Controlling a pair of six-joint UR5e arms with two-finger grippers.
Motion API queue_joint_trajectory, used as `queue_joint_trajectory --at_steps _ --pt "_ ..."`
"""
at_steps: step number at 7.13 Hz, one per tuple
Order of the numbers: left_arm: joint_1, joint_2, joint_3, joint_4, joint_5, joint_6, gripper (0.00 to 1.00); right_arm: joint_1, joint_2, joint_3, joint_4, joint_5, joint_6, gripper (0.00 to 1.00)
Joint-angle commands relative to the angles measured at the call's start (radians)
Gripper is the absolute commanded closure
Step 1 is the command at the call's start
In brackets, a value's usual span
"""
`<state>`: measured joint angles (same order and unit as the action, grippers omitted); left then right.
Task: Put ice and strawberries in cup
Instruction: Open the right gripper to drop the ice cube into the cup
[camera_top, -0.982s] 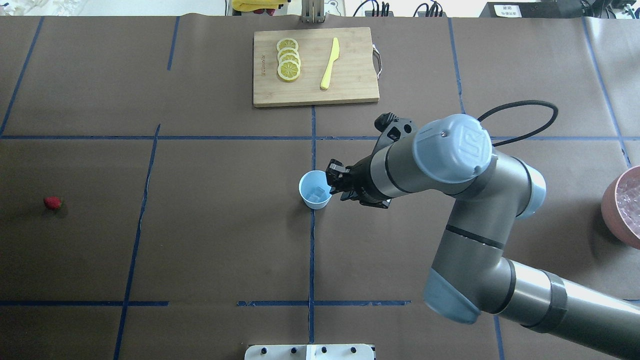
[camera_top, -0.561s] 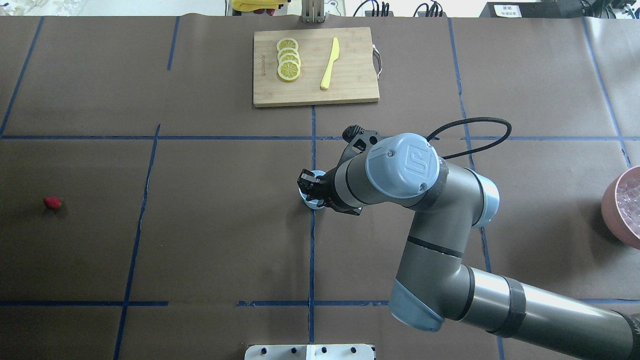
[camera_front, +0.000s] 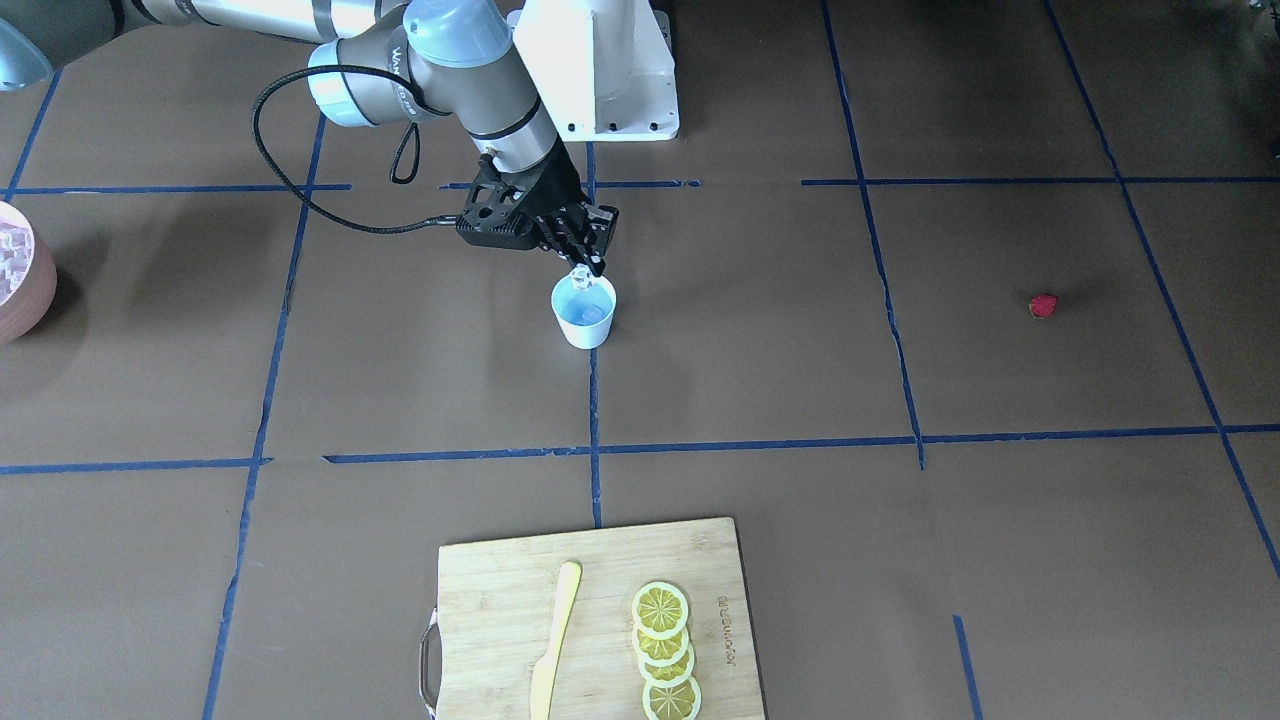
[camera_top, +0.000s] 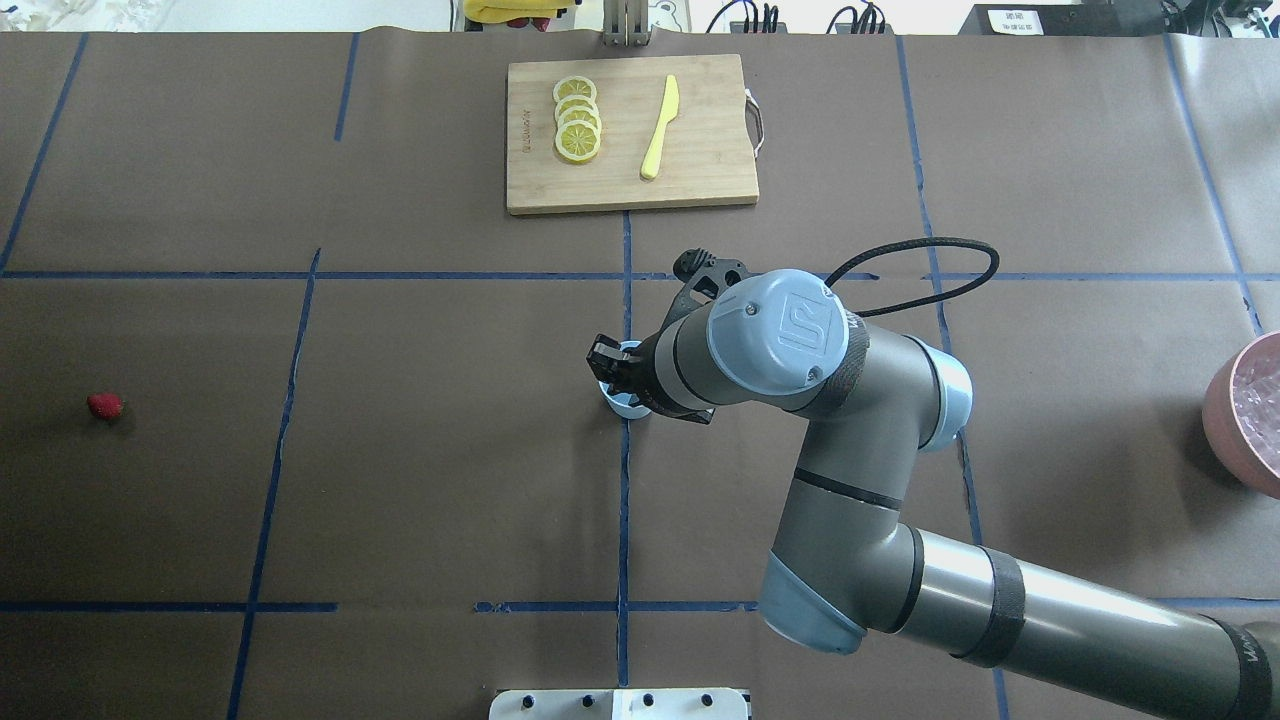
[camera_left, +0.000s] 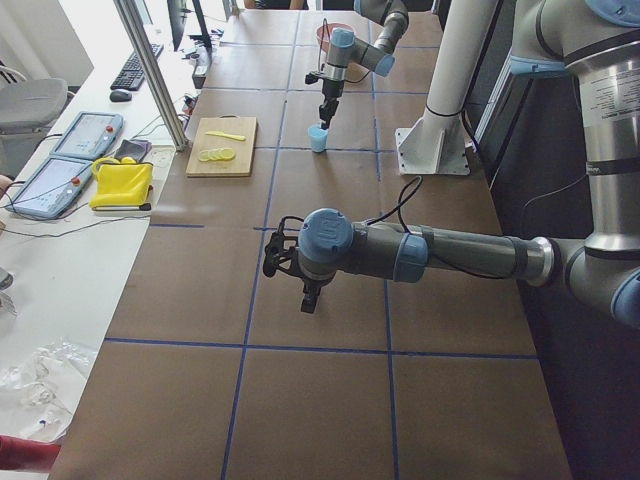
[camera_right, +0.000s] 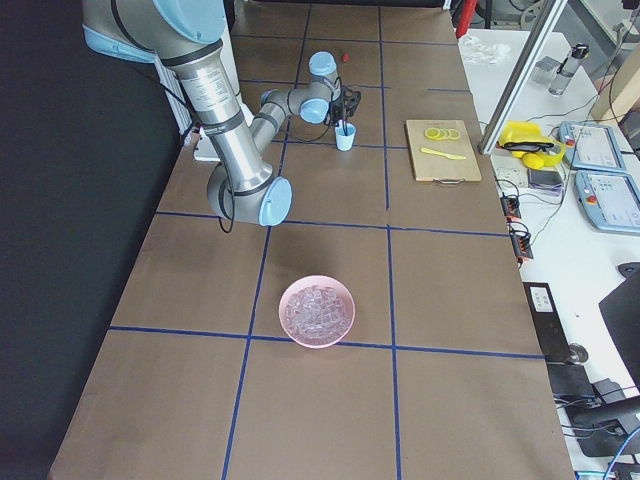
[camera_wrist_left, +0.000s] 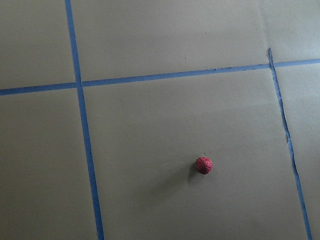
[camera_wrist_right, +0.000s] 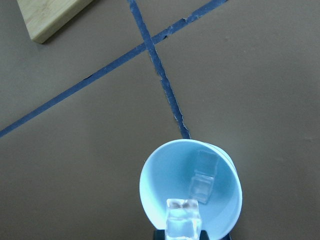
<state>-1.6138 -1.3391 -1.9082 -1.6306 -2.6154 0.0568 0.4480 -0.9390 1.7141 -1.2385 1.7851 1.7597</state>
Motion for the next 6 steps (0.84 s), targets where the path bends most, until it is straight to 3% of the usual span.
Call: queue_joint_trajectory --at_steps 1,4,6 --pt "0.0 0.0 0.0 -0.002 0.0 0.0 0.0 0.0 0.002 -0.004 -0.001 -0.001 0.0 0.37" --pt "0.044 -0.005 0.005 0.0 0.012 -0.003 0.0 0.036 -0.004 0.027 -0.002 0.011 -0.005 0.32" --pt "0.177 -0.069 0.018 -0.005 0.015 -0.16 0.0 0.144 -0.128 0.17 -0.012 0.109 -0.005 0.27"
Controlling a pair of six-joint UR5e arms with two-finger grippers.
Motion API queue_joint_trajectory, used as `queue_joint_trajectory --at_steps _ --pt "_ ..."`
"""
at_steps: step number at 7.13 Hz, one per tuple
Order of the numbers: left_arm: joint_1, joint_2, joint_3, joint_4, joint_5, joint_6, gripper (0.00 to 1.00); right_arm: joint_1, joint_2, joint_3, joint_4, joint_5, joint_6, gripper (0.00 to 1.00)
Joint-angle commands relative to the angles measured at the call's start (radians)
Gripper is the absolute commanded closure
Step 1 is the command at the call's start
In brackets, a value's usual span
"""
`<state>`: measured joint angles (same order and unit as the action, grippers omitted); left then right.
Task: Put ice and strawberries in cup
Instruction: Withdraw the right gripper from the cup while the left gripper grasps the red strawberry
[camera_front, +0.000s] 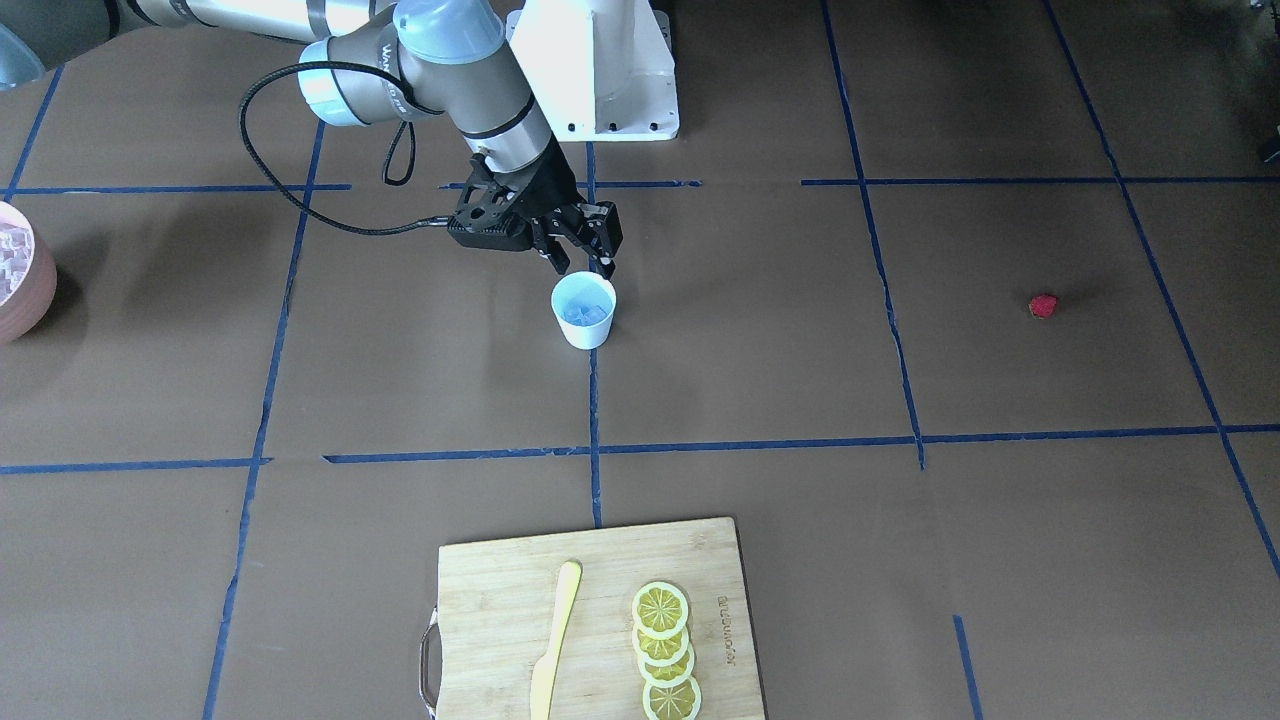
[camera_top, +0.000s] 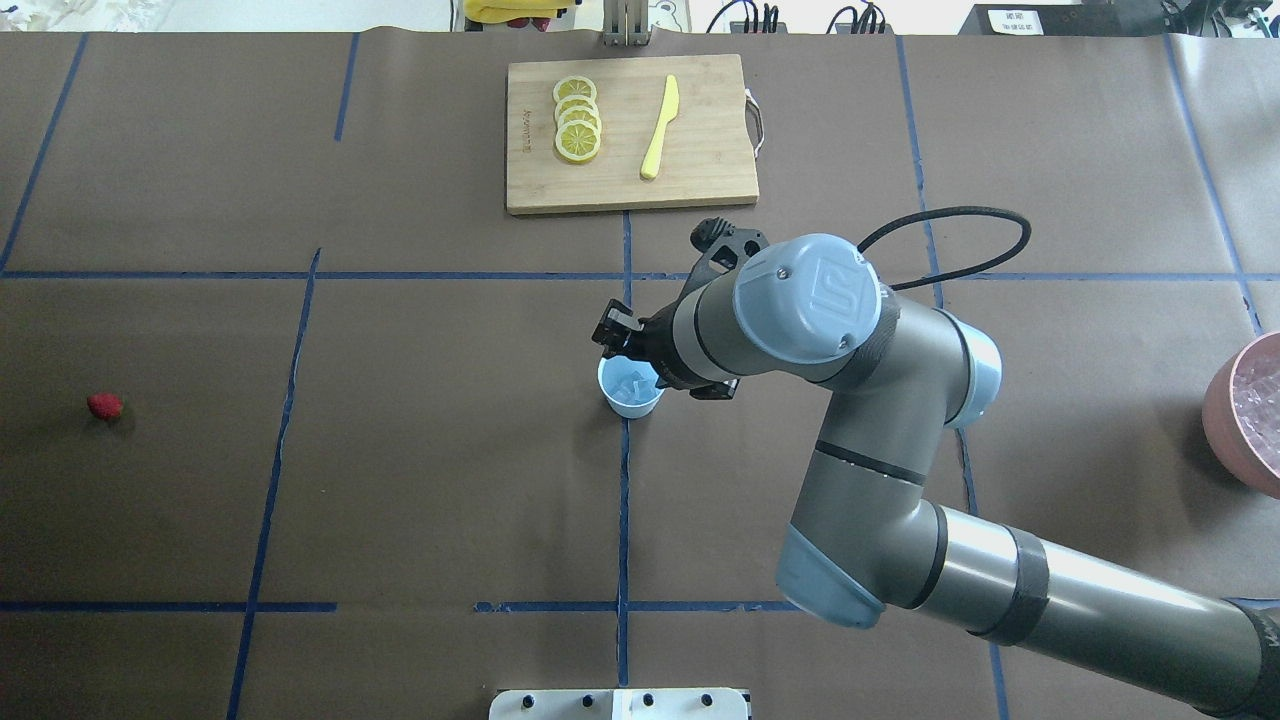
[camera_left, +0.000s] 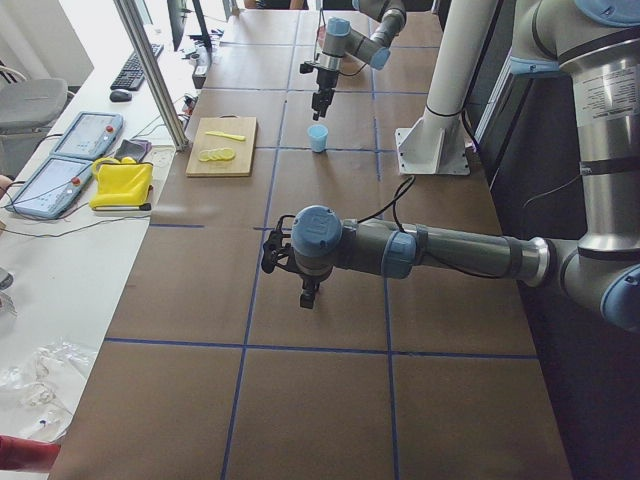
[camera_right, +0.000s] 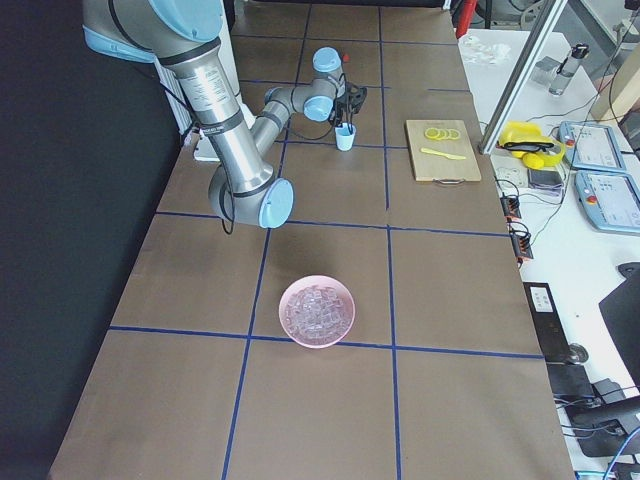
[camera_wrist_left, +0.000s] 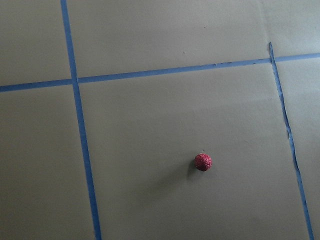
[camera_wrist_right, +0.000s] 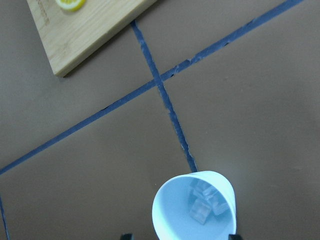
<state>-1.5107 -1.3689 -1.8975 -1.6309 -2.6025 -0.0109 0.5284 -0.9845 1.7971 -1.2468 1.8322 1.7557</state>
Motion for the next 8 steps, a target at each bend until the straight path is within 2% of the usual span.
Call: queue_joint_trajectory --at_steps 1,2,3,4,5,6,8 --pt "0.128 -0.051 0.015 -0.047 0.037 -0.143 0.0 0.134 -0.158 0.152 -0.002 0.128 -0.001 0.0" --pt "0.173 -0.052 0.046 -0.141 0.12 -0.206 0.0 0.174 -0.221 0.192 -0.002 0.145 -0.002 0.0" --pt "0.266 -0.093 0.145 -0.291 0.162 -0.337 0.0 0.205 -0.259 0.205 0.003 0.174 -0.048 0.0" --pt "0.352 -0.111 0.219 -0.431 0.262 -0.413 0.03 0.214 -0.279 0.206 0.003 0.182 -0.068 0.0" --pt "0.433 -0.114 0.257 -0.501 0.33 -0.555 0.01 0.217 -0.281 0.205 0.003 0.182 -0.07 0.0" --pt "0.47 -0.114 0.264 -0.51 0.35 -0.683 0.0 0.217 -0.281 0.203 0.003 0.182 -0.07 0.0" --pt "0.564 -0.121 0.27 -0.504 0.38 -0.774 0.01 0.217 -0.287 0.203 0.004 0.179 -0.07 0.0"
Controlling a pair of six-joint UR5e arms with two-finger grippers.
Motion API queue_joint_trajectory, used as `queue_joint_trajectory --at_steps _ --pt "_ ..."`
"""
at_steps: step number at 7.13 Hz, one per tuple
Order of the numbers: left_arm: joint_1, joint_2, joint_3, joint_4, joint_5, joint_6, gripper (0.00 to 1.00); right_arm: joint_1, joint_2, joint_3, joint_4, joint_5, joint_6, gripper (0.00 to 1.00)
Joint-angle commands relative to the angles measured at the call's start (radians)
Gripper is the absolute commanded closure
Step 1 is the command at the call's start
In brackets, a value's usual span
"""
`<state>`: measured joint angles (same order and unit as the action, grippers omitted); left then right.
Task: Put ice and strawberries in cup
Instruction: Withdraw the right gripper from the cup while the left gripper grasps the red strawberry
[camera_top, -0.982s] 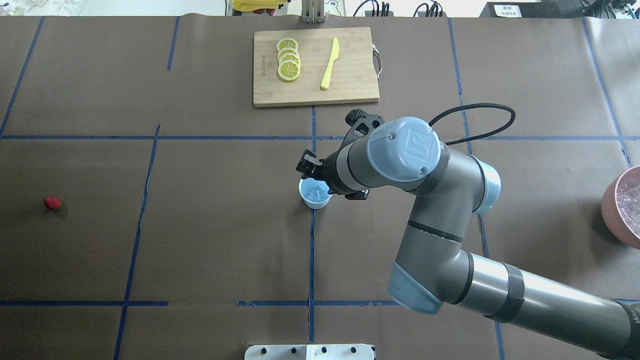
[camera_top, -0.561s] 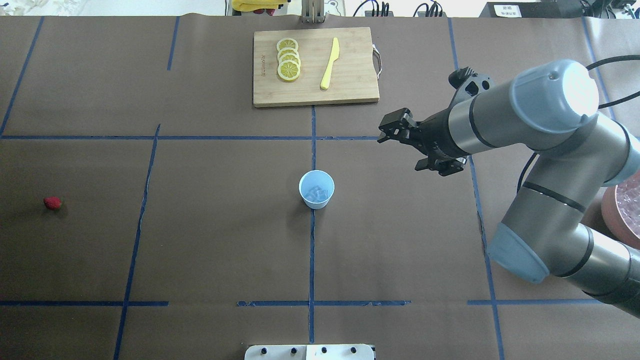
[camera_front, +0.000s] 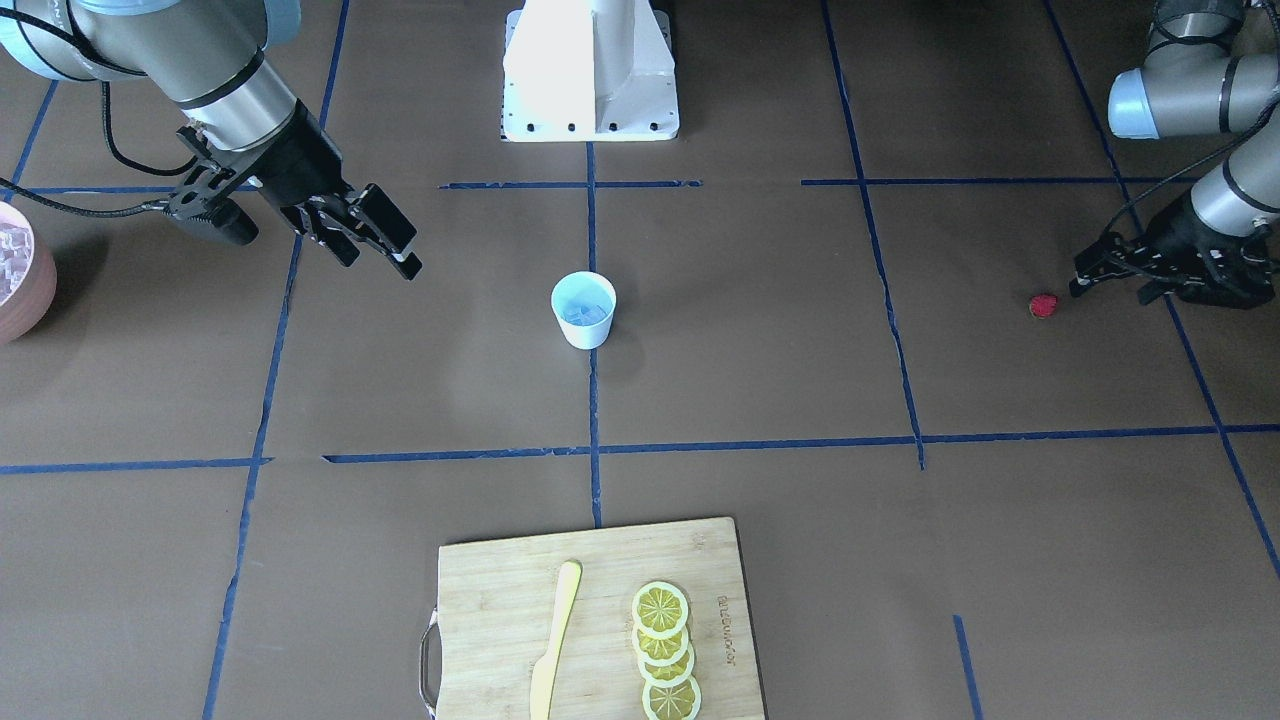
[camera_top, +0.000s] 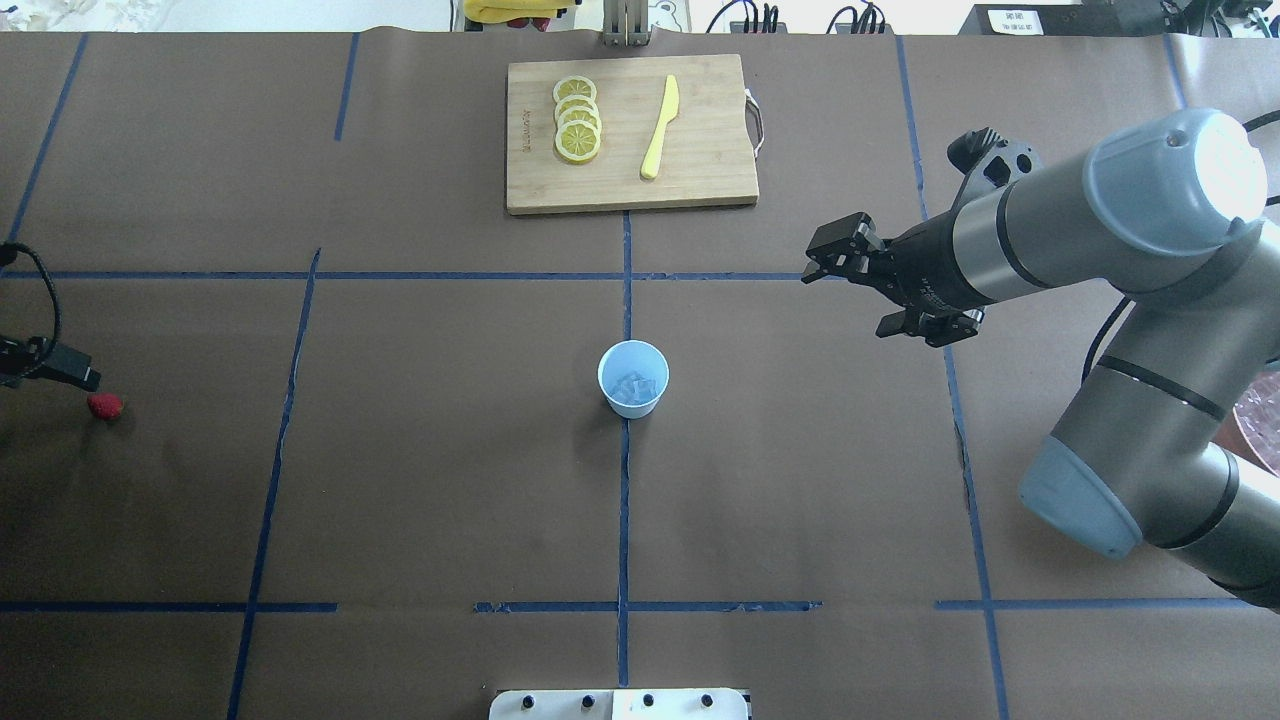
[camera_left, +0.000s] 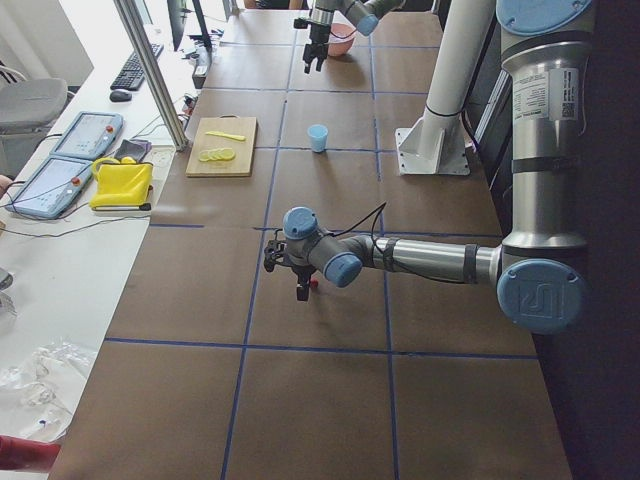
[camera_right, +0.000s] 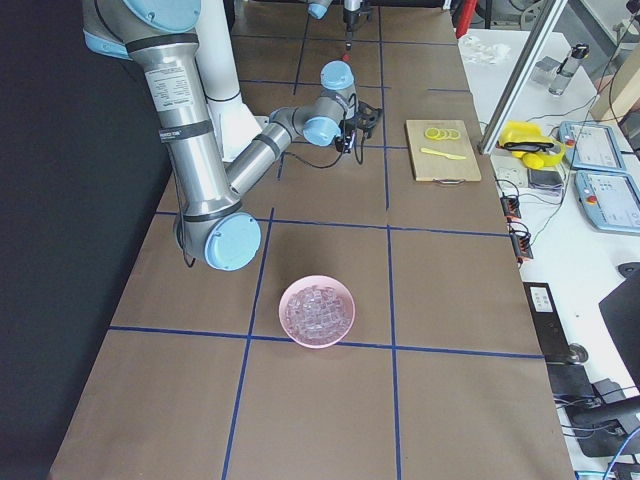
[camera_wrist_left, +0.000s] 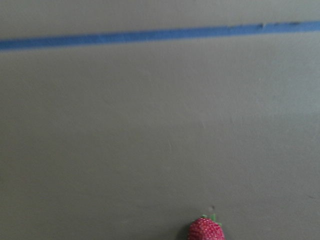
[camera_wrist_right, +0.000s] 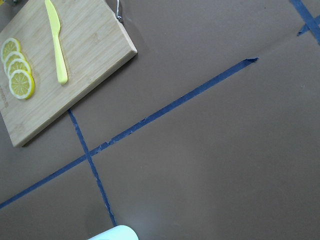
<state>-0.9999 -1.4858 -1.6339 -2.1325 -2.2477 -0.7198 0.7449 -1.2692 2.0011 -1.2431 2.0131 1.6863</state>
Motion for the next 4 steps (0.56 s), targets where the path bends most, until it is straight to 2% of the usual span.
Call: queue_joint_trajectory --at_steps 1,3,4 --pt "0.102 -0.02 0.006 -0.001 0.067 -0.116 0.01 0.001 -0.004 -0.002 0.001 -0.005 0.0 0.0" --pt "0.115 -0.011 0.009 -0.003 0.106 -0.106 0.02 -0.001 -0.004 -0.001 -0.001 -0.01 0.0 0.0" --pt "0.115 -0.011 0.011 -0.003 0.108 -0.104 0.09 -0.001 -0.002 -0.001 -0.001 -0.011 0.001 0.0"
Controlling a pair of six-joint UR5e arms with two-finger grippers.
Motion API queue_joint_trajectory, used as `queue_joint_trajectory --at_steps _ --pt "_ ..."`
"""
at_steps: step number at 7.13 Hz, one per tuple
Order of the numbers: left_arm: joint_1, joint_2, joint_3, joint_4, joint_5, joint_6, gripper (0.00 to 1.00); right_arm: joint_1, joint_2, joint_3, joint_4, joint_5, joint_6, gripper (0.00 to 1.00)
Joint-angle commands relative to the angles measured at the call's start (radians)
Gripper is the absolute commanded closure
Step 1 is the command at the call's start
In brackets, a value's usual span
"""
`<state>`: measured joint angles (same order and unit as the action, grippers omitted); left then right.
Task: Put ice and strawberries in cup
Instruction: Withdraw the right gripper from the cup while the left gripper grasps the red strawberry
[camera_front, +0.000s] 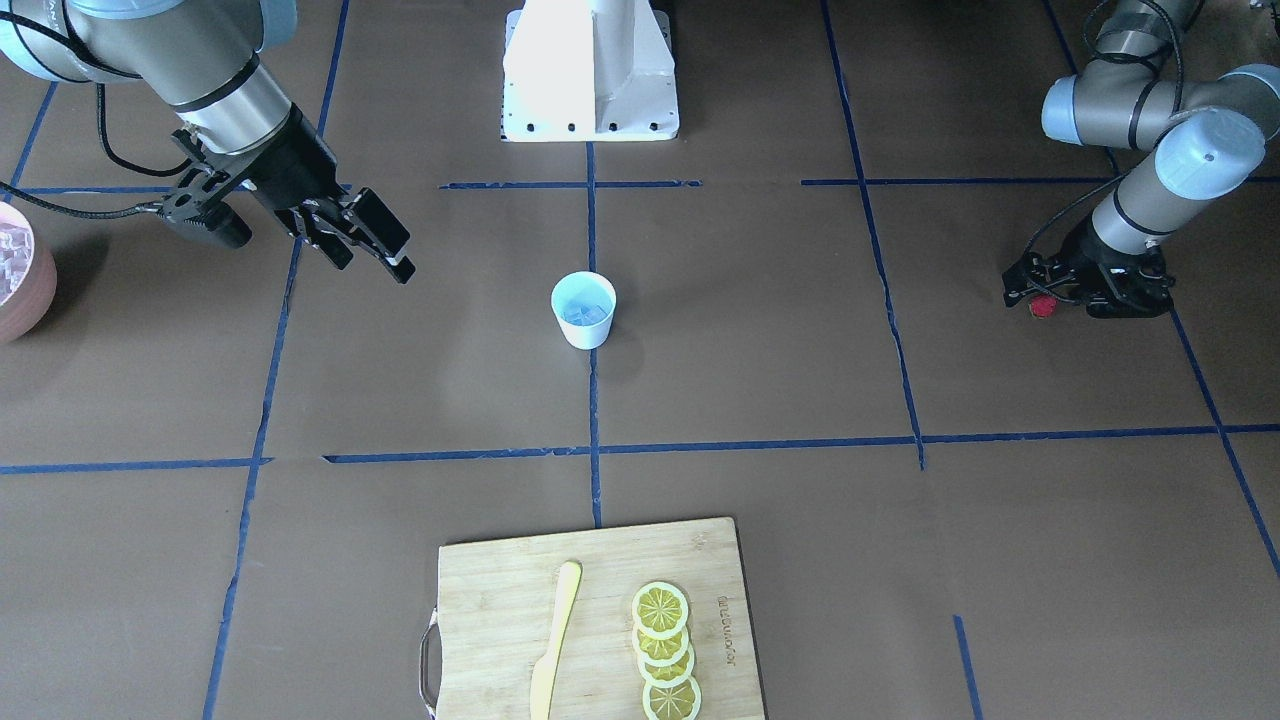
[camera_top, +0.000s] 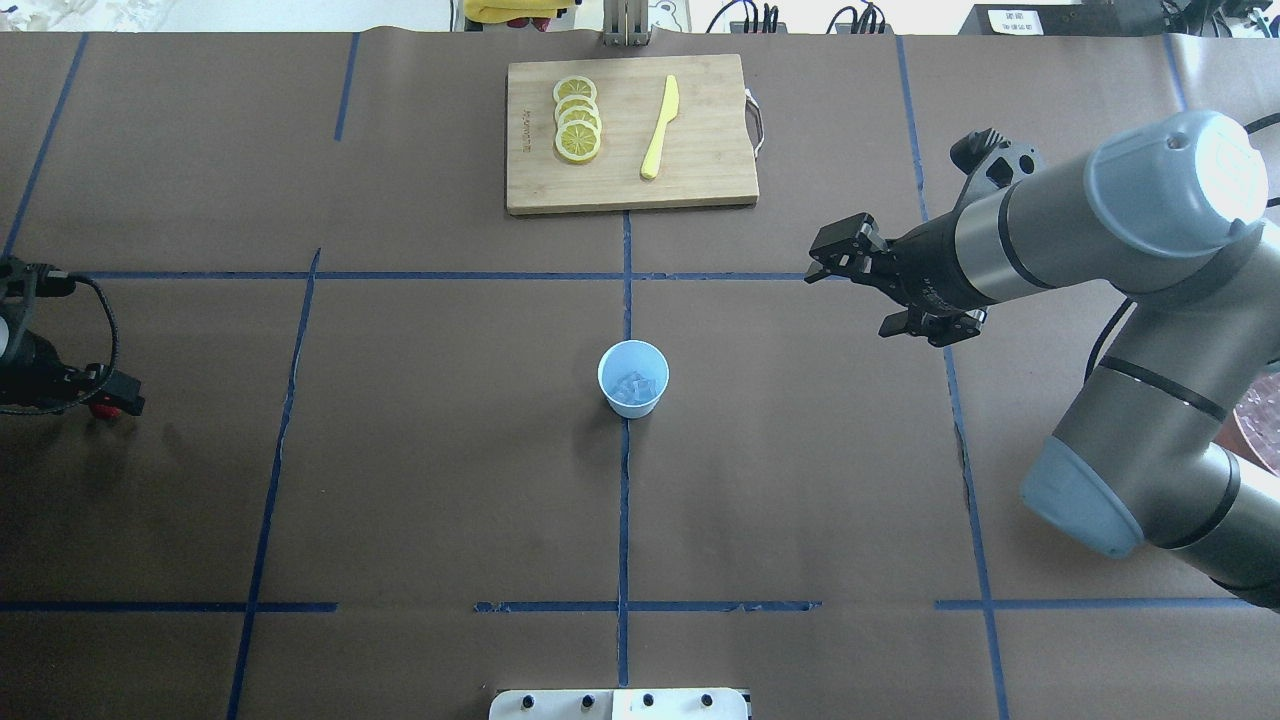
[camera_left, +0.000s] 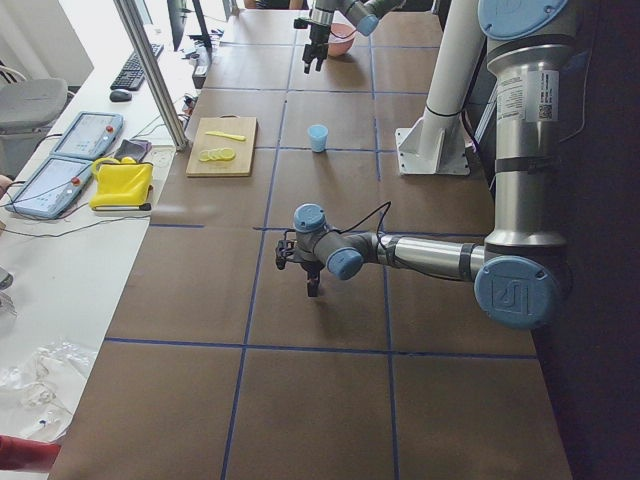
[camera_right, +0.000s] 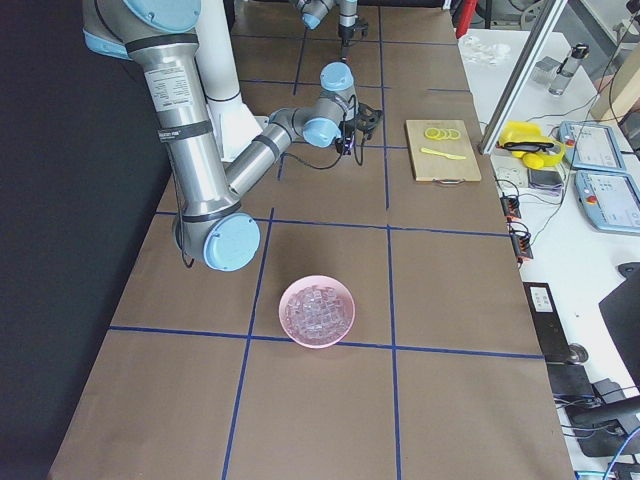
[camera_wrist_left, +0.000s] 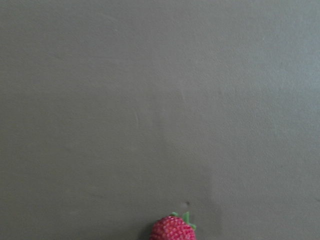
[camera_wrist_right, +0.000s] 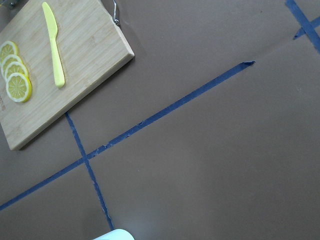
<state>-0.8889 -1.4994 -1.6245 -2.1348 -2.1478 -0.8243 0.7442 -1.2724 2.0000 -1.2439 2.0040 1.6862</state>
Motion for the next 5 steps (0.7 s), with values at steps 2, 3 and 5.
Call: queue_joint_trajectory --at_steps 2,3,5 --pt "0.002 0.004 0.002 -0.002 0.009 -0.001 0.2 0.0 -0.001 0.002 0.0 -0.005 0.001 0.0" --pt "0.001 0.004 -0.001 -0.004 0.009 -0.001 0.34 -0.002 -0.001 0.002 0.0 -0.005 0.001 0.0" --pt "-0.001 0.005 -0.005 -0.007 0.02 0.0 0.5 0.0 -0.002 0.005 0.0 -0.01 0.001 0.0"
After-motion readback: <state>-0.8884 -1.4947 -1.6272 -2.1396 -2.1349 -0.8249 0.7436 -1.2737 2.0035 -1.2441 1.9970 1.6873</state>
